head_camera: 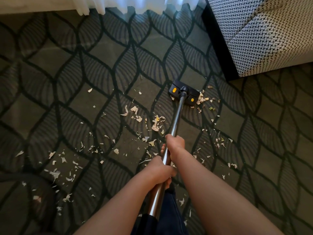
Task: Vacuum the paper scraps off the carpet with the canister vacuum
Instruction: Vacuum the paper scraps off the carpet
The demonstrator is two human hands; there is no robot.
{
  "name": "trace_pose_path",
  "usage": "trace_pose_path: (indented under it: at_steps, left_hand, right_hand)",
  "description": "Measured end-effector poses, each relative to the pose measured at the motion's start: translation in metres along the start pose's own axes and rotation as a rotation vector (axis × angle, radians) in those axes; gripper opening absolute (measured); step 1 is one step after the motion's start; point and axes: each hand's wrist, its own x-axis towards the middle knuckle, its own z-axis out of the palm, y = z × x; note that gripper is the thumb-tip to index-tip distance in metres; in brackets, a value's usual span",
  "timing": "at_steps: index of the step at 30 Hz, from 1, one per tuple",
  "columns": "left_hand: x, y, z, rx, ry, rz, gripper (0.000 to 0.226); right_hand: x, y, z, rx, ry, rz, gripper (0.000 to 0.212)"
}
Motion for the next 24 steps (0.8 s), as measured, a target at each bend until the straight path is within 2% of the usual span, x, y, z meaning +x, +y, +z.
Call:
trace_pose_path:
  at_steps: [8, 24]
  left_hand:
    - [-0.021, -0.046, -0.02, -0.013, -0.031, -0.009, 0.039]
    - [-0.063, -0.092, -0.044, 0.022, -0.041, -0.018, 0.033]
  right_hand:
    - [-0.03, 0.039, 0.021, -0.005, 0.01, 0.003, 0.018]
    - [-0.068, 0.086, 0.048, 0.024, 0.01, 0.028, 0.023]
